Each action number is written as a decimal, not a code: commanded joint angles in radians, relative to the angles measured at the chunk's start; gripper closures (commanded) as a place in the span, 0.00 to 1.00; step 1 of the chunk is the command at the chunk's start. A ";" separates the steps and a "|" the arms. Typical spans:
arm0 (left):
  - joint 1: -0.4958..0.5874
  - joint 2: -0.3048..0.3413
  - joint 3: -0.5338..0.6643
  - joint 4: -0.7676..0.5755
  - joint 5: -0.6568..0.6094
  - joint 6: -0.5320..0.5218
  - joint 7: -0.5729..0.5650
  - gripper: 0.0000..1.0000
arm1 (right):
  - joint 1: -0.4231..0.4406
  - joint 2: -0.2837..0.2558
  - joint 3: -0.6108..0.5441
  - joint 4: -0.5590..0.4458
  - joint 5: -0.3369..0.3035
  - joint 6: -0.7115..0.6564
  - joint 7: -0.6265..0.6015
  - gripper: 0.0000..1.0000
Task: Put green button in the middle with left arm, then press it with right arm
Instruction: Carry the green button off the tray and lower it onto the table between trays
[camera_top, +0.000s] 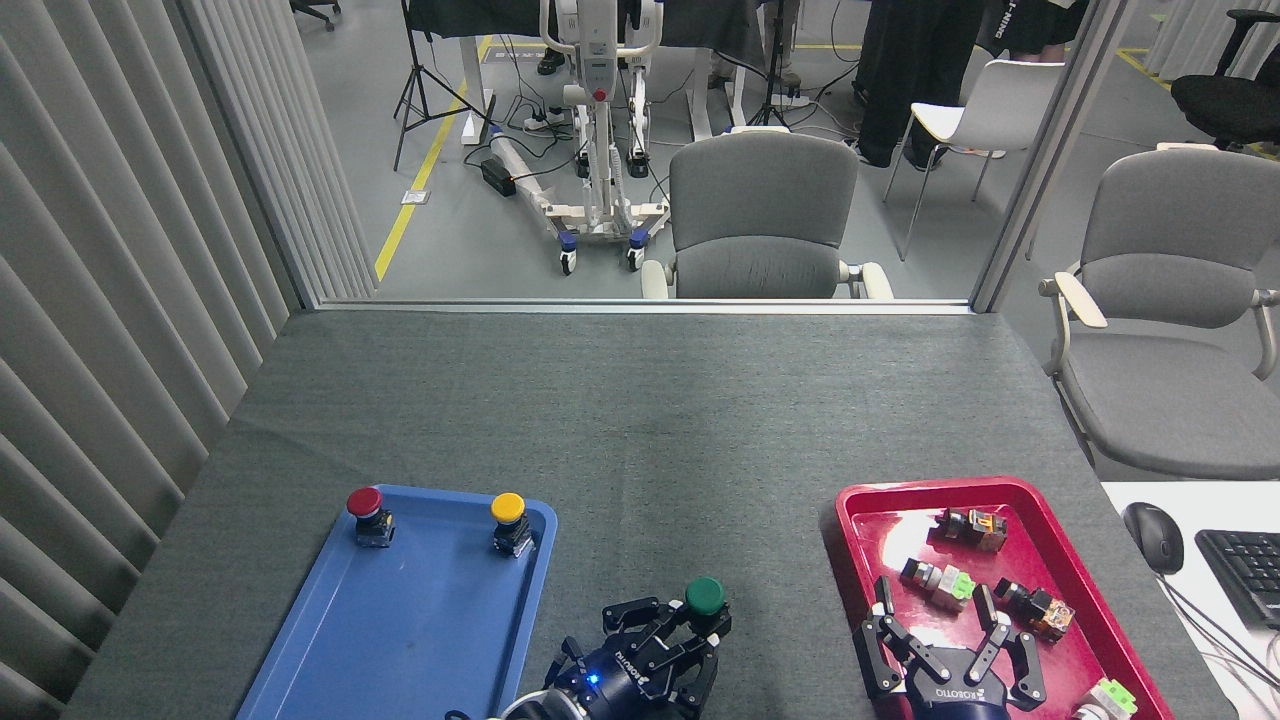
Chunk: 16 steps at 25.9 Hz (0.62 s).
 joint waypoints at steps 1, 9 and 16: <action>-0.004 -0.017 -0.019 0.051 -0.010 0.066 0.009 0.99 | 0.000 0.000 0.000 0.000 0.000 0.000 0.000 0.00; -0.011 -0.017 -0.102 0.102 0.003 0.184 0.018 0.61 | -0.001 0.004 0.003 0.000 0.000 -0.014 0.002 0.00; 0.007 -0.016 -0.098 0.059 0.013 0.224 0.060 0.00 | -0.005 0.013 0.020 0.000 0.000 -0.045 0.002 0.02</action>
